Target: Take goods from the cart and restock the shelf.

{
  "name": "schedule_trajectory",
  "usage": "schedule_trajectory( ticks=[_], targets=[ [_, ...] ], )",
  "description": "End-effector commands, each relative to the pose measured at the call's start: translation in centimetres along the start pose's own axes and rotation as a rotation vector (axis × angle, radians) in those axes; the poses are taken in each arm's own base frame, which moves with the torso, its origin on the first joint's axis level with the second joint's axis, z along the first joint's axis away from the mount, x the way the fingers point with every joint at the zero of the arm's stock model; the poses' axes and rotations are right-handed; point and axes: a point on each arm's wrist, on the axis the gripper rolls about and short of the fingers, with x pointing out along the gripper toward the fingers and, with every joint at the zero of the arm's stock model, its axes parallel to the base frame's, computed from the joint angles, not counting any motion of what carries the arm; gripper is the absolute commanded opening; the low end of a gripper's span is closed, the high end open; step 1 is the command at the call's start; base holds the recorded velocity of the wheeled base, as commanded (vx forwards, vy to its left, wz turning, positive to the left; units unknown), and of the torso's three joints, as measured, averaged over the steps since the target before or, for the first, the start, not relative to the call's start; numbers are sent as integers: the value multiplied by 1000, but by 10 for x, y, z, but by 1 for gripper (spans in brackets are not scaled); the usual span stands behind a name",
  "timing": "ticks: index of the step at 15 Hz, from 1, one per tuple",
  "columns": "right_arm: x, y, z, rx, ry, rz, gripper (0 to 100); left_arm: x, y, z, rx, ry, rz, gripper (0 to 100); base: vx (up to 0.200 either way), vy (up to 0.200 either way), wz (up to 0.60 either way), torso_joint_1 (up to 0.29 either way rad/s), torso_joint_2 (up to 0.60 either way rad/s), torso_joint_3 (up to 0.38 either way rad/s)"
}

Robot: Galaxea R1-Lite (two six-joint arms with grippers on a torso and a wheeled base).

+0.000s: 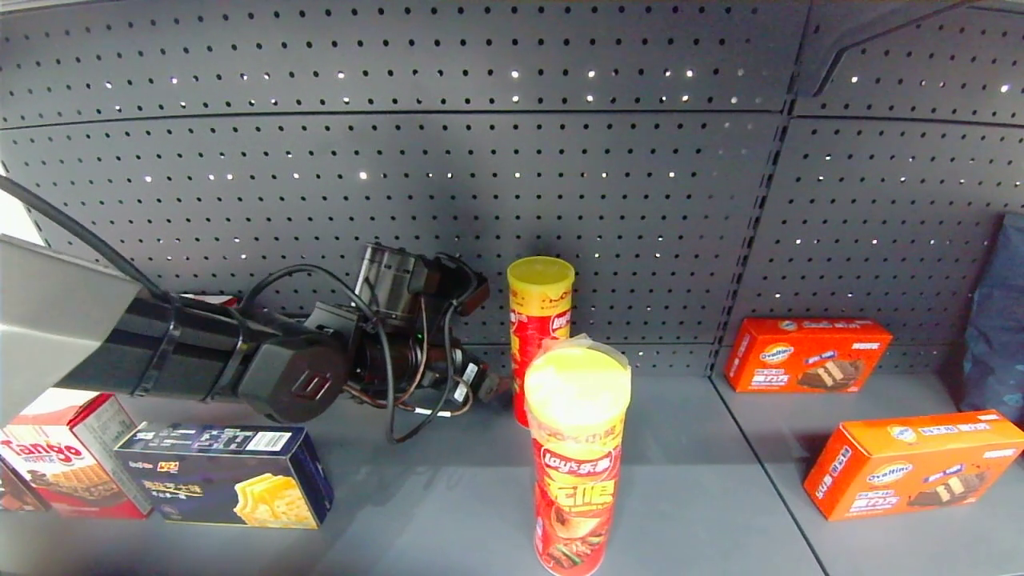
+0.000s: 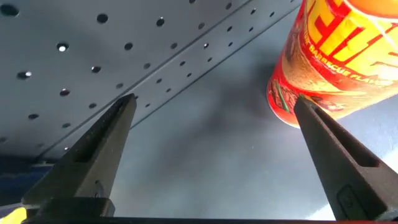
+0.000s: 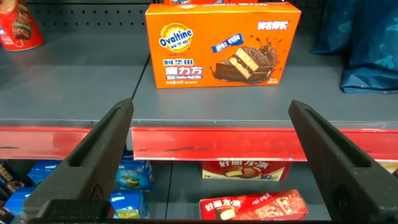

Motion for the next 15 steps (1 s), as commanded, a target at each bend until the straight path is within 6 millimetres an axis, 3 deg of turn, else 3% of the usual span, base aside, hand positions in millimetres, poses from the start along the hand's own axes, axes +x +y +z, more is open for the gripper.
schedule_trajectory(
  ticks=[1, 8, 12, 15],
  targets=[
    [0, 0, 0, -1, 1, 1, 100, 6, -2, -1, -1, 6, -7, 100, 0, 0, 0, 0, 0, 0],
    [0, 0, 0, -1, 3, 1, 100, 6, -2, 0, -11, 4, -3, 100, 0, 0, 0, 0, 0, 0],
    [0, 0, 0, -1, 1, 1, 100, -20, 7, 14, -18, -60, 34, 100, 0, 0, 0, 0, 0, 0],
    [0, 0, 0, -1, 1, 0, 100, -60, 7, 19, -18, -105, 85, 100, 0, 0, 0, 0, 0, 0]
  ],
)
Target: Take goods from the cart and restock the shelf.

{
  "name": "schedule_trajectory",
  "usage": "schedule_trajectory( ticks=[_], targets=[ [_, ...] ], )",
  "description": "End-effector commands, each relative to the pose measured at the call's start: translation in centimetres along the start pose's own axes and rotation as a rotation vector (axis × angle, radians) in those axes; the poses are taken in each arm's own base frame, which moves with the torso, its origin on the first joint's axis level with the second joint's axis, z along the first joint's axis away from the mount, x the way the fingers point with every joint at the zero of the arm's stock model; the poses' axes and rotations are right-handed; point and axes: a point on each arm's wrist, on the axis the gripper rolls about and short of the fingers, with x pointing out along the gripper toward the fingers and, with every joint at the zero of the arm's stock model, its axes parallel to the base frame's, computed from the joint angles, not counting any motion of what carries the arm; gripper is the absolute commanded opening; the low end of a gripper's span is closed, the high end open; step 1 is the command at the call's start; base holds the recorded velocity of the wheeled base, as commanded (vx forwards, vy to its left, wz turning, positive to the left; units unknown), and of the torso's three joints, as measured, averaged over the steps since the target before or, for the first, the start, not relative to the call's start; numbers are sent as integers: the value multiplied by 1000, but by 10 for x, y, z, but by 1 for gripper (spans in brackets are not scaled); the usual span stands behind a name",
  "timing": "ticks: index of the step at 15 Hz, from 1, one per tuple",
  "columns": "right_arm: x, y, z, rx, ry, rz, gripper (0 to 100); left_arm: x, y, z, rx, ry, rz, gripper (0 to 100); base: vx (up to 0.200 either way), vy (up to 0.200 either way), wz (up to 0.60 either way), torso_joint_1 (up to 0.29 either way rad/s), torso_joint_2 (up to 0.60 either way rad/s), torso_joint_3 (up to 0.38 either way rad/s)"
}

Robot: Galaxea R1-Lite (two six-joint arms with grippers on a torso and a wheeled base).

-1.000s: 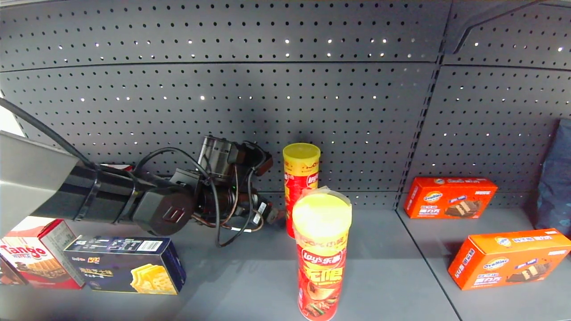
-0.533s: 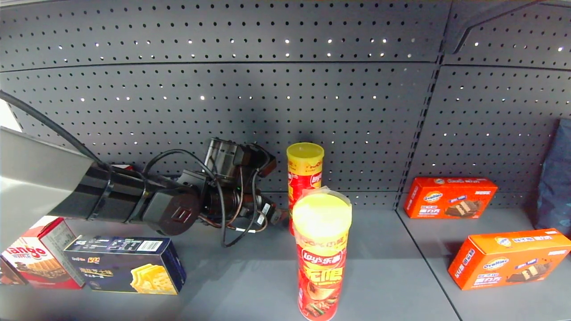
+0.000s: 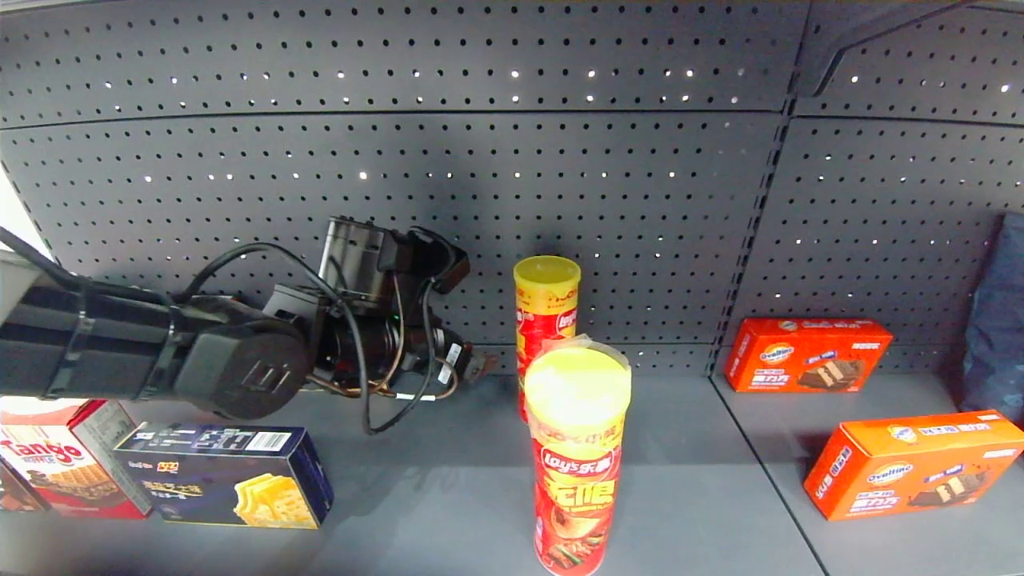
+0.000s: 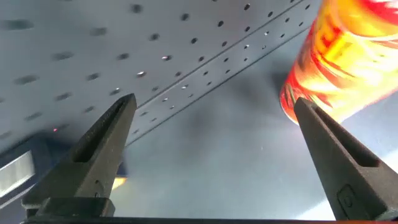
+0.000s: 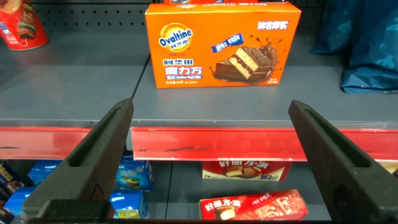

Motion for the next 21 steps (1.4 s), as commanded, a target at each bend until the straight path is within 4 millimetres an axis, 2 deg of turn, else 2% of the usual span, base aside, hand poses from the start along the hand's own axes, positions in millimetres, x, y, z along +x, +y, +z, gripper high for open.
schedule_trajectory(
  ticks=[1, 5, 7, 10, 11, 12, 13, 14, 15, 17, 19, 20, 21],
  targets=[
    [0, 0, 0, 0, 1, 1, 100, -40, 2, 10, 1, -62, 35, 100, 0, 0, 0, 0, 0, 0],
    [0, 0, 0, 0, 1, 1, 100, -101, 7, 11, -11, -128, 117, 100, 0, 0, 0, 0, 0, 0],
    [0, 0, 0, 0, 3, 1, 100, -135, 6, 2, -18, -167, 133, 100, 0, 0, 0, 0, 0, 0],
    [0, 0, 0, 0, 1, 1, 100, -190, 1, -27, -20, -232, 148, 100, 0, 0, 0, 0, 0, 0],
    [0, 0, 0, 0, 1, 1, 100, -192, 1, -29, -23, -234, 150, 100, 0, 0, 0, 0, 0, 0],
    [0, 0, 0, 0, 1, 0, 100, -221, -3, -59, -30, -256, 178, 100, 0, 0, 0, 0, 0, 0],
    [0, 0, 0, -2, 1, 1, 100, -235, -6, -79, -36, -263, 215, 100, 0, 0, 0, 0, 0, 0],
    [0, 0, 0, -2, 1, 1, 100, -238, -7, -84, -37, -263, 222, 100, 0, 0, 0, 0, 0, 0],
    [0, 0, 0, 0, 1, 0, 100, -256, -9, -108, -50, -292, 276, 100, 0, 0, 0, 0, 0, 0],
    [0, 0, 0, 0, 1, 0, 100, -268, -13, -135, -64, -312, 316, 100, 0, 0, 0, 0, 0, 0],
    [0, -1, 2, -12, -6, -57, 100, -276, -14, -144, -73, -335, 350, 100, 0, 0, 0, 0, 0, 0],
    [-9, -2, 57, 16, -108, -39, 100, -278, -13, -145, -83, -342, 378, 100, 0, 0, 0, 0, 0, 0],
    [12, -2, 122, 100, -42, -2, 100, -281, -13, -147, -87, -353, 402, 100, 0, 0, 0, 0, 0, 0]
  ],
)
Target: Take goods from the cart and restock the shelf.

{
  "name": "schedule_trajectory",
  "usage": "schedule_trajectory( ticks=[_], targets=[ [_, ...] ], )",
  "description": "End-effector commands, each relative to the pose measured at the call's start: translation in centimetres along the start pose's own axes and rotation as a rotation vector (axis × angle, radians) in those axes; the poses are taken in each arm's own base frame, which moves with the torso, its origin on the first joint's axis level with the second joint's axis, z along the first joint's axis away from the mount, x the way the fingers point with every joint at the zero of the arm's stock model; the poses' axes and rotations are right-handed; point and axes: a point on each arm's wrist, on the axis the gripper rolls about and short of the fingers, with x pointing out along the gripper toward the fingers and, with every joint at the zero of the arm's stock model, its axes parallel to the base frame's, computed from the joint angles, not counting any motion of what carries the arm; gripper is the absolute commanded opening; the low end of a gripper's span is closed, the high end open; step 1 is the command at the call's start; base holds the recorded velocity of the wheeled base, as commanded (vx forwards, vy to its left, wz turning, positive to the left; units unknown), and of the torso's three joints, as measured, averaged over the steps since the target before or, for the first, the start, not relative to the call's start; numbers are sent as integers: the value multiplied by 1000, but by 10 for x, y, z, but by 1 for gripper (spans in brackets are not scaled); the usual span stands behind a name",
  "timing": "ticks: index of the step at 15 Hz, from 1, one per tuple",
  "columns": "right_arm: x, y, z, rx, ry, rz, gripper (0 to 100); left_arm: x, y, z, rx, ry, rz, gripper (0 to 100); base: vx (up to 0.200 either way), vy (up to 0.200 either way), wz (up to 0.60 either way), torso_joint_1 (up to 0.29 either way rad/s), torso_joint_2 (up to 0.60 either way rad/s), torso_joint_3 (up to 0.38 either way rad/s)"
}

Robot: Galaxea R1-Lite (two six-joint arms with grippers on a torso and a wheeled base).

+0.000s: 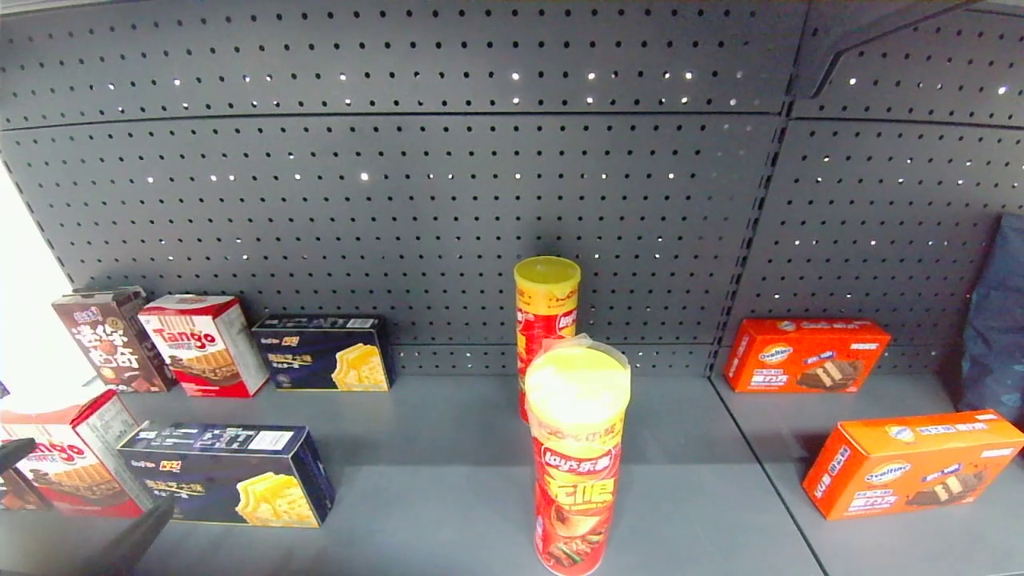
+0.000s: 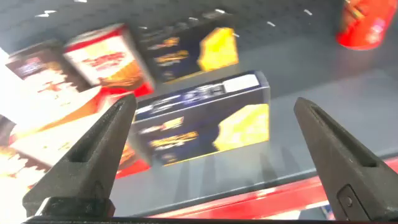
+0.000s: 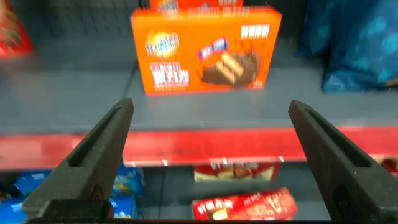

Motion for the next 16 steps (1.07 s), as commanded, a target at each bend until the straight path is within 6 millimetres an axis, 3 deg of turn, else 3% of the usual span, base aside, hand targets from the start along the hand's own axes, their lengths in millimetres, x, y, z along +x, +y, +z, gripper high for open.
schedule_trajectory(
  ticks=[1, 3, 4, 7, 9, 13, 16],
  targets=[
    [26, 3, 121, 106, 3, 143, 100, -15, 5, -7, -17, -49, 25, 100, 0, 0, 0, 0, 0, 0],
    [28, 6, 116, -23, 14, 323, 100, -21, 6, -12, -10, -34, 30, 100, 0, 0, 0, 0, 0, 0],
    [37, 11, 108, -132, 61, 461, 100, -27, 7, -18, -1, -21, 24, 100, 0, 0, 0, 0, 0, 0],
    [60, 20, 106, -141, 172, 603, 100, -31, 6, -30, 15, 22, 17, 100, 0, 0, 0, 0, 0, 0],
    [87, 38, 97, -165, 319, 719, 100, -36, 6, -41, 12, 13, 20, 100, 0, 0, 0, 0, 0, 0],
    [132, 66, 83, -197, 453, 757, 100, -37, 6, -45, 13, 10, 22, 100, 0, 0, 0, 0, 0, 0],
    [144, 85, 83, -235, 483, 768, 100, -38, 4, -53, 18, 21, 17, 100, 0, 0, 0, 0, 0, 0]
  ],
)
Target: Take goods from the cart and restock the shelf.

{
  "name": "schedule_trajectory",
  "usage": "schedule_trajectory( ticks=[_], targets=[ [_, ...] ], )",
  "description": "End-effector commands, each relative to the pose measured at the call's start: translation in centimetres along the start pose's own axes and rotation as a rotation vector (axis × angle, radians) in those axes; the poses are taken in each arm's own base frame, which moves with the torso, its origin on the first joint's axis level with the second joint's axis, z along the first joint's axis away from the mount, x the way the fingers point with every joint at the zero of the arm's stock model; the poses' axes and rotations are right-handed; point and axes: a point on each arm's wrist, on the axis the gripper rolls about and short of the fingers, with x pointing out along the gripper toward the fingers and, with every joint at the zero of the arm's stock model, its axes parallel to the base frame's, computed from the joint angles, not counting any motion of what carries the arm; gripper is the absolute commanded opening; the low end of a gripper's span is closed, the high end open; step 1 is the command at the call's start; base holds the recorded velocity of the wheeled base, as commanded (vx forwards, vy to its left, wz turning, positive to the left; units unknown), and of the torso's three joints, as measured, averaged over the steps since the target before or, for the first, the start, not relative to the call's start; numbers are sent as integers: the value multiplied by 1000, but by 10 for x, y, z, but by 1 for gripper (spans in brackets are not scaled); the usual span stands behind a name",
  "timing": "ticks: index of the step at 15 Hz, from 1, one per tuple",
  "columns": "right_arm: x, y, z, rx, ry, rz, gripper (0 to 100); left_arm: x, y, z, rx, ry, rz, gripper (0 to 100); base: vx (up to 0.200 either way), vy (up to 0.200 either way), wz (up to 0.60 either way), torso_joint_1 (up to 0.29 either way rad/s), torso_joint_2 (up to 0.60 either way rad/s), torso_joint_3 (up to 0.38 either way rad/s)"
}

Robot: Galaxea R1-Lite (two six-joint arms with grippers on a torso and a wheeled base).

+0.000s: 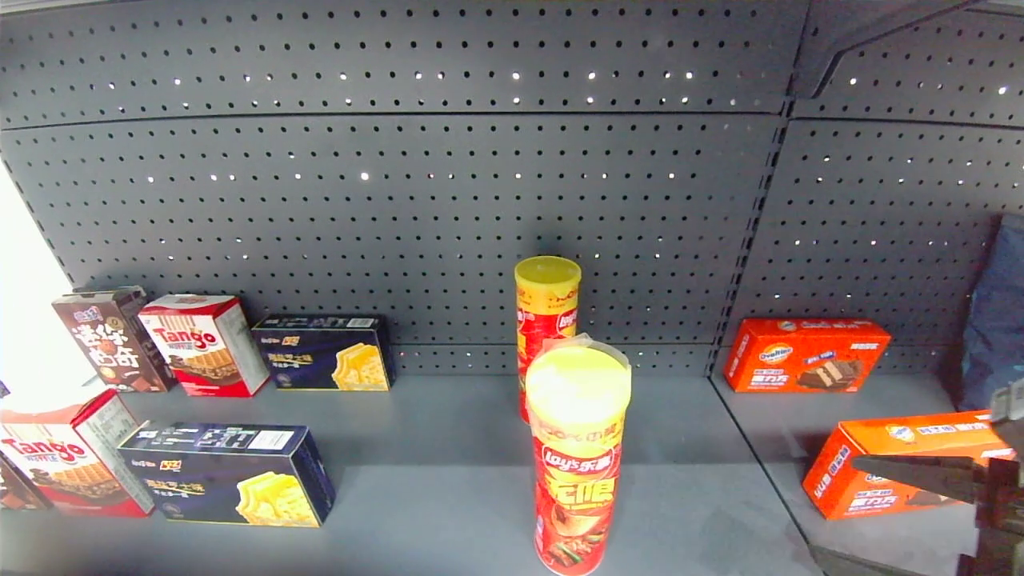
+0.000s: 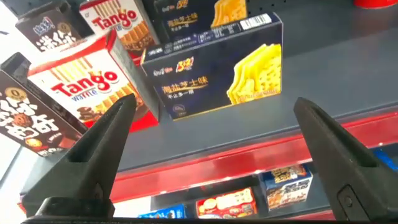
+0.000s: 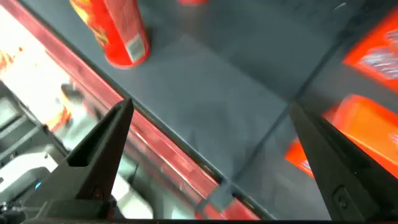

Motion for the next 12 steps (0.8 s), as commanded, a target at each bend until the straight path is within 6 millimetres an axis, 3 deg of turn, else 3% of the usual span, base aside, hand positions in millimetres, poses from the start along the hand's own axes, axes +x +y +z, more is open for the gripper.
schedule_trajectory(
  ticks=[1, 3, 4, 6, 12],
  targets=[
    [32, 5, 1, -16, 97, 42, 100, -1, -1, -5, 1, 3, 0, 100, 0, 0, 0, 0, 0, 0],
    [43, 7, 0, -27, 96, 22, 100, -1, -1, -6, 2, 5, 0, 100, 0, 0, 0, 0, 0, 0],
    [61, 6, 0, 3, 97, -8, 100, -1, -1, -5, 1, 3, 0, 100, 0, 0, 0, 0, 0, 0],
    [77, 4, 7, 13, 112, -9, 100, -1, -1, -5, -1, 2, 0, 100, 0, 0, 0, 0, 0, 0],
    [117, 11, 21, -9, 150, 38, 100, -3, 2, 4, -13, -31, 8, 100, 0, 0, 0, 0, 0, 0]
  ],
)
